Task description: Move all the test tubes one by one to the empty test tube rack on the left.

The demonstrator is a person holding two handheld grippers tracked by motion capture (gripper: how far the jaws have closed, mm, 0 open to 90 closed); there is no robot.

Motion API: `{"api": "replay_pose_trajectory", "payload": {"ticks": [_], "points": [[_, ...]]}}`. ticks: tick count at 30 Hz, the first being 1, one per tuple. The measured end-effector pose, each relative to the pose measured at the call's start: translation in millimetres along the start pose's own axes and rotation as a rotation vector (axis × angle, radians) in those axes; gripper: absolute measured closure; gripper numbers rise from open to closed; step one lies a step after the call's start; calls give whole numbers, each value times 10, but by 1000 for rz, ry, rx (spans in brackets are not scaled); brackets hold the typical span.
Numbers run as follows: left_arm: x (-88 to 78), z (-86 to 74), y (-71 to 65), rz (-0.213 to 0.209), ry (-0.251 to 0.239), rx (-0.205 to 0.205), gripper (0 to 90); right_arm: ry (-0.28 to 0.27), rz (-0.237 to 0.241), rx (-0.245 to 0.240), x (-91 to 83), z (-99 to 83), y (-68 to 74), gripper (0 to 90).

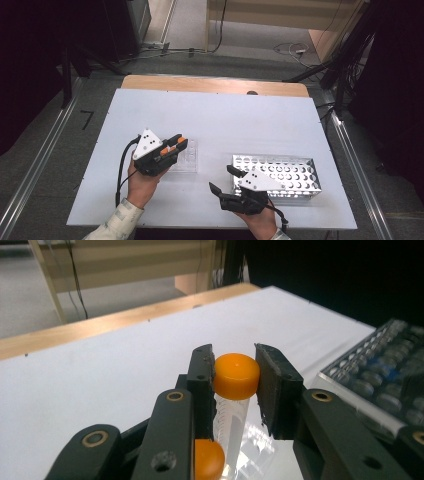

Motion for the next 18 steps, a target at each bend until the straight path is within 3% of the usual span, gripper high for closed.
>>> {"api": "replay_pose_trajectory", "payload": {"ticks": [8, 14, 18], "points": [[23, -100, -26, 11, 30, 29, 705, 2, -1, -8, 6, -9, 4, 243], [6, -115, -34, 5, 29, 27, 686, 4, -4, -11, 7, -20, -4, 242], [-8, -108, -9, 34, 24, 11, 424, 6, -9, -7, 9, -26, -20, 243]]}}
Point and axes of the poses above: each handheld gripper's, and its own axes: x roughly forward along the jaws, z roughly out of its top, y roughly to its left, the point moved 9 cm from there along x, roughly forward along the jaws, and after that the axes turned 4 degrees about x, right-handed, at the moved point
